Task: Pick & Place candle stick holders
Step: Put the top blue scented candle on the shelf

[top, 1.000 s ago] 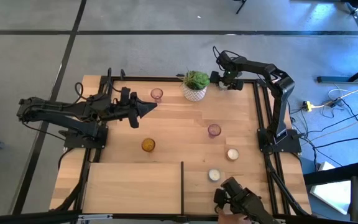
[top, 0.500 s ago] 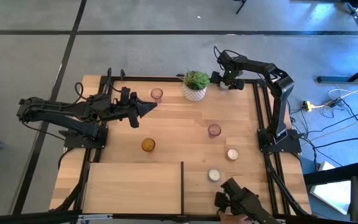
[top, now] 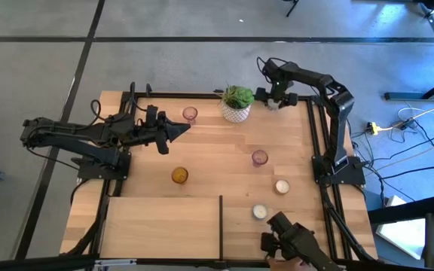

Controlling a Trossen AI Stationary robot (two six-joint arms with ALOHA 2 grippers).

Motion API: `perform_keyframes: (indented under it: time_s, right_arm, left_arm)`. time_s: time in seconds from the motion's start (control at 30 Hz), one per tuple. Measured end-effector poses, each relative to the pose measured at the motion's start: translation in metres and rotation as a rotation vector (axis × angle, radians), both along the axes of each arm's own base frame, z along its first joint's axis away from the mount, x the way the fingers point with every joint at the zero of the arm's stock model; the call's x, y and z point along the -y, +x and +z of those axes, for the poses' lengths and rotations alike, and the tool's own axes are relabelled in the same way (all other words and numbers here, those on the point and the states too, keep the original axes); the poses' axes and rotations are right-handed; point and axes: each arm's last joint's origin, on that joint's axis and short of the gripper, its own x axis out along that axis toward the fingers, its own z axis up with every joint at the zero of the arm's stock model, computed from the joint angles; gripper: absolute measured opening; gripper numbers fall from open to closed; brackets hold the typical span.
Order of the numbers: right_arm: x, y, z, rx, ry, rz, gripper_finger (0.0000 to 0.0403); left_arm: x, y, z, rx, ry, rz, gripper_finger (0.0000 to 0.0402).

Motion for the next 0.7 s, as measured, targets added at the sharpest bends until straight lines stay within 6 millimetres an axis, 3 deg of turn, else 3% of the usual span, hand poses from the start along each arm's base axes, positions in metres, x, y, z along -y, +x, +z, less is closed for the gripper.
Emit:
perform_keyframes:
  time_s: [0.47,0.7]
  right_arm:
    - [-0.019,0.003,0.023,-0.225,0.081,0.224,0.0299]
    - [-0.021,0.011,0.029,-0.233,0.048,0.254,0.0300]
  left_arm:
    - [0.000,0.000,0.000,-0.004,0.014,-0.009,0.0004]
    - [0.000,0.000,0.000,-0.004,0.016,-0.011,0.0004]
